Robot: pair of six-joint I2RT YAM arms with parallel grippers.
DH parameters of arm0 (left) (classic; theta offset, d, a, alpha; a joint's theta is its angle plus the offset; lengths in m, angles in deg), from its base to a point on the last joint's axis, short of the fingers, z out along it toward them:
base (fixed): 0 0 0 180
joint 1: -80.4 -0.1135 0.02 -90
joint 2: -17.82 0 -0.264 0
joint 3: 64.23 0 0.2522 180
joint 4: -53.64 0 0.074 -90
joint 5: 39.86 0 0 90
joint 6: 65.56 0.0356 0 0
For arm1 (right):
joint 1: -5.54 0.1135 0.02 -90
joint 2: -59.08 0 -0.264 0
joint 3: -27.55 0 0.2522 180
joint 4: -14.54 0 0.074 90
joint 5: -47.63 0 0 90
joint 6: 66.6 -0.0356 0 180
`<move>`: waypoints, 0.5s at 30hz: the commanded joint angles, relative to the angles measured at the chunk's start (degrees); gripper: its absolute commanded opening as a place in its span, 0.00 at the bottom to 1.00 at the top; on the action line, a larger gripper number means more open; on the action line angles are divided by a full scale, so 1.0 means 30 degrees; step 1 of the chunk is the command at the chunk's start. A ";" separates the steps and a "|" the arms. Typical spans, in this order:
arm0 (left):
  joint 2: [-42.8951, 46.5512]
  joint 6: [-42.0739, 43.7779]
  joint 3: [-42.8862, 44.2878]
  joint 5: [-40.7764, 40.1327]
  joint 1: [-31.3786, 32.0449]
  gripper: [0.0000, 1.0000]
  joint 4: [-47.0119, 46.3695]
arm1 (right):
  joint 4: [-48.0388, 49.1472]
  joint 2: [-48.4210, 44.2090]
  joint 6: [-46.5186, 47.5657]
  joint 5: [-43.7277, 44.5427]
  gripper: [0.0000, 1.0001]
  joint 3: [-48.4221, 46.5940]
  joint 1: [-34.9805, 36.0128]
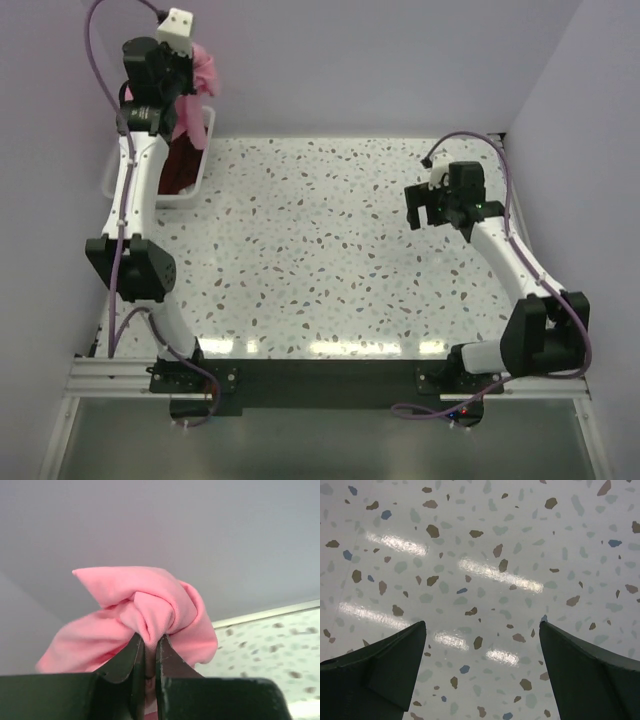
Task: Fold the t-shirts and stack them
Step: Move the tshirt to the center of the board
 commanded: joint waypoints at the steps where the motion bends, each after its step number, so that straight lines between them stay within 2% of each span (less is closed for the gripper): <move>1: 0.2540 0.0587 0.0090 0.1708 0.3210 0.00 0.0999 | 0.2334 -0.2200 0.0228 -0.0760 0.99 0.0803 -0.0006; 5: 0.4033 -0.2799 0.0208 0.3374 0.4947 0.00 0.1327 | 0.1079 -0.2644 0.0550 -0.0878 0.99 0.0335 0.0023; 7: 0.4591 -0.4621 -0.0900 0.5246 0.5184 0.00 0.0455 | 0.0374 -0.2616 0.0900 -0.0791 0.99 -0.0190 0.0023; 8: 0.5261 -0.6080 -0.1631 0.5979 0.5184 0.00 -0.0104 | -0.0123 -0.2703 0.0990 -0.0790 0.99 -0.0309 -0.0006; 9: 0.5674 -0.6675 -0.3436 0.7117 0.5184 0.00 -0.0689 | -0.0331 -0.2790 0.1107 -0.0877 0.99 -0.0427 -0.0006; 11: 0.6900 -0.7613 -0.5670 0.7655 0.5126 0.02 -0.2360 | -0.1264 -0.2966 0.1517 -0.1547 0.99 -0.0807 0.0023; 12: 0.7285 -0.7647 -0.7914 0.7801 0.4951 0.25 -0.2800 | -0.1589 -0.3054 0.1721 -0.1871 0.99 -0.0925 0.0023; 15: 0.7758 -0.7502 -1.0883 0.6552 0.3669 0.85 -0.2048 | -0.2908 -0.3201 0.2746 -0.3424 0.99 -0.1276 -0.0006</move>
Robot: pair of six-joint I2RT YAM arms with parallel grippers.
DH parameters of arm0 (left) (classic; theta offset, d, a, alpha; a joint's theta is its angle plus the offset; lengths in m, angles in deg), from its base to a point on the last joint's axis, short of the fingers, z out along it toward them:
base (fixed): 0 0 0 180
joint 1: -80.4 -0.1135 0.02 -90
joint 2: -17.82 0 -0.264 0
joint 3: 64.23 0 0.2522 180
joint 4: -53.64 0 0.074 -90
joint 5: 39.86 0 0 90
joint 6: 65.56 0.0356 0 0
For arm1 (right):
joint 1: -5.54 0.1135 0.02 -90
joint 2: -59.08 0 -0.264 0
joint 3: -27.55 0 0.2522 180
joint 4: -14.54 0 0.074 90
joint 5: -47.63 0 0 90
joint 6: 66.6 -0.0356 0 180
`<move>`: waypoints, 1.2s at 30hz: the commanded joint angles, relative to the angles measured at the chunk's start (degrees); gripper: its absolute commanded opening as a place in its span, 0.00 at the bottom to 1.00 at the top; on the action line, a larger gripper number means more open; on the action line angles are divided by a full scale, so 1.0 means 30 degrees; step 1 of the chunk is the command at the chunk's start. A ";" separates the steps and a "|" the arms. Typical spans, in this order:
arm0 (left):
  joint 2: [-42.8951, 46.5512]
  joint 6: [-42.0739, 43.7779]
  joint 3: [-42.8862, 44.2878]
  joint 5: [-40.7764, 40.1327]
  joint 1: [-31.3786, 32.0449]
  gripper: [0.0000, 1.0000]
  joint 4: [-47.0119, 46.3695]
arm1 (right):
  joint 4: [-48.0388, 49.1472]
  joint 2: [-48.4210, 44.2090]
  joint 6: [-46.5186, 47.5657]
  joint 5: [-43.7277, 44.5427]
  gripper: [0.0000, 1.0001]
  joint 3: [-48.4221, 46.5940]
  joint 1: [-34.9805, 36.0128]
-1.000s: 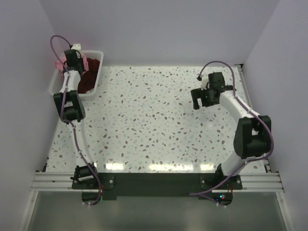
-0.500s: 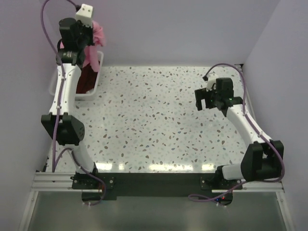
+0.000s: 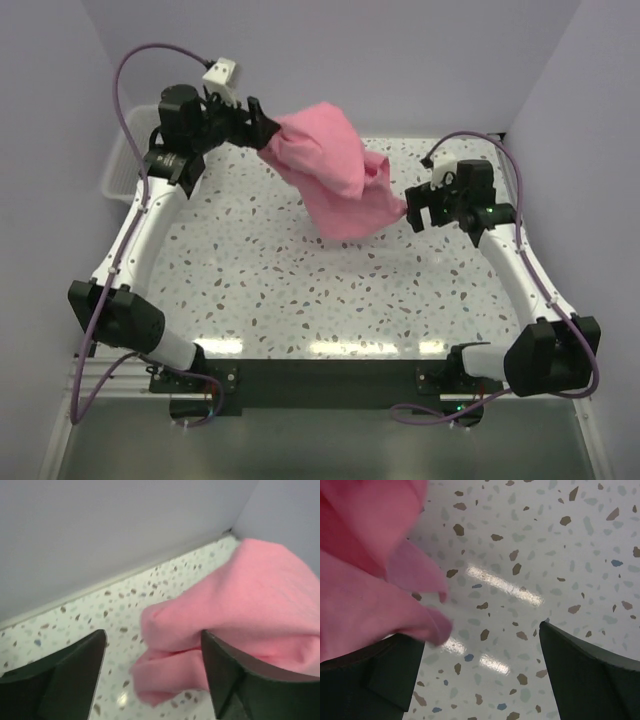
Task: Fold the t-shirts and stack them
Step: Move the tshirt to the center of the board, then flatten the tshirt out
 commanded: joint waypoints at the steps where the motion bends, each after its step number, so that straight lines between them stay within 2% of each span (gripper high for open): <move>1: 0.0254 -0.1178 -0.2821 -0.0058 -0.1823 1.00 0.0466 | -0.1897 -0.0739 0.1545 -0.1977 0.99 -0.1189 -0.0006; 3: -0.0506 -0.0476 -0.3816 0.1453 -0.3720 1.00 0.1554 | -0.2776 -0.0594 0.1927 -0.2124 0.99 -0.1249 -0.0006; 4: -0.0886 0.0108 -0.4170 0.2336 -0.3965 1.00 0.2430 | -0.3040 -0.0389 0.2509 -0.2298 0.99 -0.1365 -0.0006; 5: -0.0890 0.1970 -0.4493 0.3737 -0.4605 1.00 0.2874 | -0.4115 -0.0184 0.2834 -0.2561 0.99 -0.1453 0.0023; 7: -0.0453 0.4202 -0.6042 0.4714 -0.4729 1.00 0.3579 | -0.5234 0.0664 0.3884 -0.2681 0.99 -0.1776 0.0081; 8: 0.0391 0.5868 -0.7412 0.5617 -0.4642 1.00 0.3639 | -0.6139 0.0928 0.4181 -0.2565 0.99 -0.1805 0.0197; 11: 0.1625 0.8800 -0.8916 0.5570 -0.3562 1.00 0.4486 | -0.7140 0.1866 0.4828 -0.2066 0.99 -0.1397 0.0257; 14: 0.2242 1.0624 -1.0932 0.4369 -0.1278 0.89 0.5076 | -0.7087 0.2655 0.4800 -0.1629 0.98 -0.0577 0.0665; 15: 0.2419 1.0805 -1.1376 0.4338 -0.0025 0.84 0.4727 | -0.6911 0.2862 0.4742 -0.1423 0.97 -0.0314 0.0812; 16: 0.2972 1.0836 -1.3005 0.3728 0.2076 0.79 0.3506 | -0.6649 0.4141 0.4277 -0.1363 0.90 -0.0341 0.1075; 20: 0.2657 1.1157 -1.3344 0.2317 0.5194 0.73 0.2119 | -0.7289 0.5060 0.4447 -0.2417 0.74 -0.0664 0.1398; 21: 0.2104 1.1187 -1.3227 0.2229 0.5493 0.73 0.2058 | -0.7232 0.5120 0.4593 -0.2301 0.72 -0.0460 0.1574; 25: 0.0286 1.0488 -1.2262 0.1848 0.5876 0.69 0.1971 | -0.6062 0.5851 0.4507 -0.0808 0.66 0.0391 0.2483; 31: -0.2001 0.8906 -0.9423 0.1698 0.5555 0.70 0.2145 | -0.4656 0.7433 0.4272 0.0511 0.66 0.0567 0.2630; 36: -0.3318 0.7353 -0.8394 0.2900 0.3479 0.72 0.1970 | -0.4507 0.8517 0.4623 0.0105 0.56 0.0216 0.2747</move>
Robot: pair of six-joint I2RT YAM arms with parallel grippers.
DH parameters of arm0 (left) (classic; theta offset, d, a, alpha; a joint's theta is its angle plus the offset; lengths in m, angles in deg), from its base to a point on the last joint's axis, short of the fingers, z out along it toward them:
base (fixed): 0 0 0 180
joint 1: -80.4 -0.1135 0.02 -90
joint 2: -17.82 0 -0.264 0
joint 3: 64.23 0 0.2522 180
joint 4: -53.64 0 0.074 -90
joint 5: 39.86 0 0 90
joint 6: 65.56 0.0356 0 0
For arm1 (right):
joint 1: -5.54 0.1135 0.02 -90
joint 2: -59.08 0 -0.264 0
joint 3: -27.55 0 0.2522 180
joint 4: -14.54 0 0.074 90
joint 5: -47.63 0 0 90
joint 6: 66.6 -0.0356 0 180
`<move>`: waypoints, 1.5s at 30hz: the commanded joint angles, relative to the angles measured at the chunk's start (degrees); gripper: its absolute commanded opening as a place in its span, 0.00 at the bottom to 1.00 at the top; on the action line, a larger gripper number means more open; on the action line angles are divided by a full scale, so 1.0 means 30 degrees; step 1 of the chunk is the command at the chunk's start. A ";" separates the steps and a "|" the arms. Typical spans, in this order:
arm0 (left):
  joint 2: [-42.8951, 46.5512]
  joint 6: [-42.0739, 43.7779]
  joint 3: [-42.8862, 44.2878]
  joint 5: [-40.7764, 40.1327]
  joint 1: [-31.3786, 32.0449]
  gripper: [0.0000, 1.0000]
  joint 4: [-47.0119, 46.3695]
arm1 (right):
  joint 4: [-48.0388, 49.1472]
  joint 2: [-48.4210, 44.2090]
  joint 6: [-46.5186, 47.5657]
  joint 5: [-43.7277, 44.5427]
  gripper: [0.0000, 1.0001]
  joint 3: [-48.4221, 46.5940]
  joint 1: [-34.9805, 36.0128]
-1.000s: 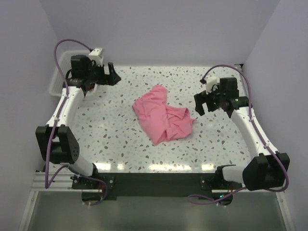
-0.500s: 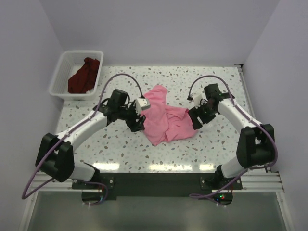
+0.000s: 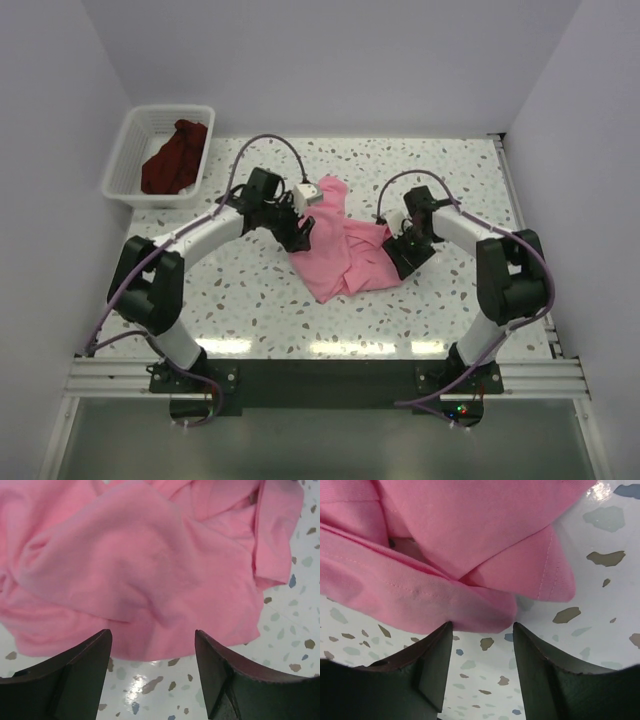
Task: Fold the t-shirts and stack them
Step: Flatten the tshirt out
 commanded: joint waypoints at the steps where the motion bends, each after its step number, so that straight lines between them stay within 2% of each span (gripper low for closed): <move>1: -0.0727 -0.2067 0.1522 0.1050 -0.1835 0.72 -0.0929 | 0.0441 0.0300 0.0361 -0.0093 0.55 -0.0279 0.0125; 4: -0.1489 -0.2455 0.2196 0.0500 -0.3126 0.75 -0.0872 | -0.0319 0.0040 0.0771 -0.1232 0.36 -0.0397 0.0154; 5: -0.1664 -0.2310 0.2315 -0.0578 -0.3244 0.75 -0.0814 | -0.0497 -0.0137 0.0859 -0.1528 0.20 -0.0426 0.0125; 7: -0.2221 -0.1901 0.2578 -0.1463 -0.3275 0.76 -0.0755 | -0.0993 -0.0749 0.1036 -0.1852 0.00 -0.0455 0.0154; 11: -0.2896 -0.1489 0.2815 -0.2987 -0.3304 0.76 -0.1016 | -0.1318 -0.2387 0.0890 -0.1737 0.00 -0.0456 0.0125; 16: -0.3891 -0.1693 0.3660 -0.3256 -0.3304 0.73 -0.1078 | -0.1407 -0.4237 0.0451 -0.1034 0.00 -0.0719 -0.0138; 18: -0.3981 -0.1723 0.4014 -0.2469 -0.3304 0.73 -0.0901 | -0.1581 -0.4912 0.0304 -0.0975 0.00 -0.1070 -0.0546; 19: -0.3836 -0.1636 0.4248 -0.0723 -0.3246 0.74 -0.0843 | -0.1670 -0.5088 0.0275 -0.0975 0.00 -0.1216 -0.0665; 22: -0.2929 -0.1315 0.4105 0.1222 -0.2343 0.78 -0.0842 | -0.2080 -0.5499 0.0187 -0.1062 0.00 -0.1714 -0.0842; 24: -0.1904 -0.0498 0.3637 0.0355 -0.1288 0.79 -0.1396 | -0.2343 -0.5704 0.0128 -0.1411 0.00 -0.1920 -0.0842; 26: -0.1201 0.0237 0.2730 -0.1783 0.0586 0.82 -0.2475 | -0.2461 -0.5763 0.0011 -0.1647 0.00 -0.2125 -0.0842; 29: -0.1603 0.0562 0.2374 -0.4128 0.2113 0.88 -0.4151 | -0.2637 -0.5793 -0.0018 -0.1707 0.00 -0.2068 -0.0842; 32: -0.3734 0.0680 0.4653 -0.6326 0.2847 0.90 -0.3540 | -0.2608 -0.6056 -0.0135 -0.1736 0.00 -0.1834 -0.0843; 33: -0.4326 0.0564 0.5994 -0.6563 0.2848 0.90 -0.3306 | -0.2608 -0.6115 -0.0165 -0.1707 0.00 -0.1804 -0.0842; 38: -0.7283 0.1119 0.8552 -0.6889 0.2907 0.89 -0.2019 | -0.2491 -0.6408 -0.0253 -0.1415 0.00 -0.1598 -0.0930; 41: -0.8634 0.1500 1.0720 -0.5776 0.2820 0.57 0.0850 | -0.2403 -0.6321 -0.0253 -0.1327 0.00 -0.1598 -0.1280; 42: -0.8639 0.1268 1.1131 -0.5600 0.2703 0.39 0.1234 | -0.2258 -0.6291 -0.0282 -0.1297 0.00 -0.1656 -0.1427; 44: -0.7970 0.1062 1.1076 -0.4285 0.1885 0.22 0.1588 | -0.2140 -0.6175 -0.0253 -0.1239 0.00 -0.2007 -0.1778; 45: -0.7559 0.0510 1.0989 -0.3816 0.0982 0.03 0.1589 | -0.2168 -0.6000 -0.0166 -0.1238 0.00 -0.2212 -0.2215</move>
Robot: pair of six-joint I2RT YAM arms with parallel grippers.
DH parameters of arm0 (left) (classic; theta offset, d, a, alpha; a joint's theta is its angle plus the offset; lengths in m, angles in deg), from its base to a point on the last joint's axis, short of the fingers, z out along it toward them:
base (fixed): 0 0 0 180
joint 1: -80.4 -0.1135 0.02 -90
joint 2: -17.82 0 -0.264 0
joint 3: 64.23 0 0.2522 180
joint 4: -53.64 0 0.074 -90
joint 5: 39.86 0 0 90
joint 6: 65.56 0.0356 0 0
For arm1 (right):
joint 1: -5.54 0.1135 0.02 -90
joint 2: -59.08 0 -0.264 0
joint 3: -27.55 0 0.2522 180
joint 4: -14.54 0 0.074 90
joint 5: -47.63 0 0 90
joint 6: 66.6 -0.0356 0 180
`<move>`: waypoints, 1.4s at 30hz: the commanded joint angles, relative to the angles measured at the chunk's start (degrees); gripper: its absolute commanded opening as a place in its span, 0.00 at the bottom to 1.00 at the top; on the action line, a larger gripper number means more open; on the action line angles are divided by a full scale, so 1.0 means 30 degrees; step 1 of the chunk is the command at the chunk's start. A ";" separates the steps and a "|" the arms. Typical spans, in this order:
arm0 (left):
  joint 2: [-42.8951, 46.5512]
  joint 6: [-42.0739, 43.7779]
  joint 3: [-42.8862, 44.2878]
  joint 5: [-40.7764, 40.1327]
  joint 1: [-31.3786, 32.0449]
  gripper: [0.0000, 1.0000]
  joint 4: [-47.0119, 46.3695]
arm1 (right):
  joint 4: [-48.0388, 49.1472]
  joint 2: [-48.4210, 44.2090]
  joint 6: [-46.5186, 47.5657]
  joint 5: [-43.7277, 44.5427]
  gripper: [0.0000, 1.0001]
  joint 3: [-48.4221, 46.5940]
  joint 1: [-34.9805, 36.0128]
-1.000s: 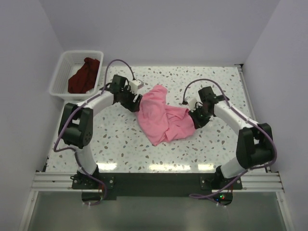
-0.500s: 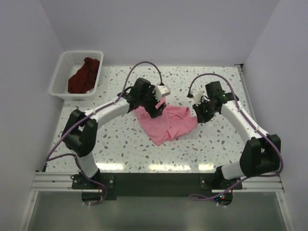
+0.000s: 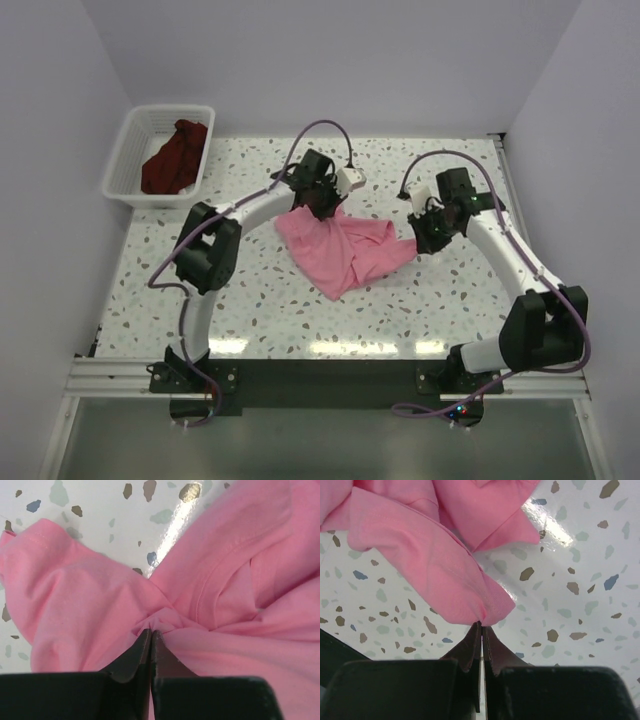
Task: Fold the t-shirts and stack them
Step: Flatten the tshirt out
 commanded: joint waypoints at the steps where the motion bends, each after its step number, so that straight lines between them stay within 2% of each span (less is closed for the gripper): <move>1: 0.1674 -0.0529 0.0935 0.2414 -0.2069 0.00 0.1211 | 0.0148 -0.0090 -0.0063 0.0037 0.00 -0.1322 -0.1067; 4: 0.4945 -0.0973 -0.0146 0.3853 -0.4349 0.00 0.1210 | -0.0465 0.0087 0.0607 -0.0373 0.00 -0.2581 -0.2413; 7: 0.7529 0.0751 -0.3217 0.3945 -0.5968 0.00 0.1879 | -0.1841 -0.0379 0.1633 -0.0257 0.00 -0.2882 -0.2651; 8: 0.9191 0.1395 -0.4242 0.4004 -0.6261 0.00 0.2203 | -0.2134 -0.0642 0.2362 -0.0198 0.00 -0.2590 -0.2623; 10: 1.0753 0.3590 -0.7638 0.3771 -0.6644 0.00 0.3718 | -0.2896 -0.1198 0.3039 0.0180 0.00 -0.1394 -0.2622; 11: 1.2095 0.4440 -1.0232 0.3712 -0.6674 0.00 0.4194 | -0.3247 -0.1289 0.3913 0.0299 0.00 -0.0951 -0.2622; 13: 1.3420 0.6434 -1.2969 0.2897 -0.6762 0.00 0.4956 | -0.4244 -0.1755 0.5144 0.0620 0.00 0.0479 -0.2622; 14: 1.4413 0.7891 -1.5128 0.2717 -0.6850 0.06 0.5366 | -0.4565 -0.1961 0.5500 0.0854 0.00 0.1011 -0.2622; 15: 1.4800 0.8746 -1.5962 0.2773 -0.6879 0.14 0.6588 | -0.4685 -0.2283 0.5794 0.1002 0.00 0.1480 -0.2622; 16: 1.5239 0.9393 -1.6638 0.2687 -0.6880 0.26 0.6891 | -0.4802 -0.2518 0.6319 0.1148 0.00 0.2268 -0.2622; 17: 1.6171 1.0153 -1.7485 0.2657 -0.6967 0.43 0.7126 | -0.5035 -0.2868 0.6527 0.1324 0.00 0.2508 -0.2622; 20: 1.7611 0.9756 -1.7147 0.3416 -0.7202 0.59 0.7130 | -0.5068 -0.3105 0.6822 0.1326 0.00 0.3008 -0.2622; 21: 1.7616 0.9258 -1.6736 0.3680 -0.7202 0.60 0.6838 | -0.4951 -0.3135 0.6793 0.1239 0.00 0.3037 -0.2622; 23: 1.6625 0.7363 -1.5277 0.4005 -0.7173 0.61 0.5697 | -0.4775 -0.2903 0.6472 0.0975 0.00 0.2892 -0.2622; 27: 1.3521 0.3605 -1.2081 0.2311 -0.7144 0.59 0.2479 | -0.4307 -0.2491 0.5886 0.0477 0.00 0.2394 -0.2622; 30: 1.0885 0.1581 -0.9327 0.2102 -0.7027 0.59 0.1564 | -0.4129 -0.2520 0.5621 0.0447 0.00 0.2277 -0.2622; 31: 0.9428 0.1403 -0.8624 0.2042 -0.6910 0.58 0.1794 | -0.4129 -0.2520 0.5534 0.0447 0.00 0.2247 -0.2622; 32: 0.8717 0.1459 -0.7283 0.1955 -0.6764 0.57 0.2173 | -0.4187 -0.2549 0.5504 0.0447 0.00 0.2247 -0.2622; 35: 0.6751 0.1722 -0.5723 0.1719 -0.6704 0.57 0.3696 | -0.4275 -0.2725 0.5533 0.0622 0.00 0.2188 -0.2622; 40: 0.6161 0.2572 -0.5803 0.2042 -0.6938 0.63 0.5545 | -0.4276 -0.2725 0.5621 0.0827 0.00 0.2276 -0.2622; 41: 0.6132 0.2747 -0.6095 0.1781 -0.6996 0.68 0.5575 | -0.4218 -0.2667 0.5650 0.0798 0.00 0.2305 -0.2622; 42: 0.6074 0.2836 -0.6243 0.1517 -0.7084 0.69 0.5575 | -0.4188 -0.2638 0.5650 0.0798 0.00 0.2334 -0.2622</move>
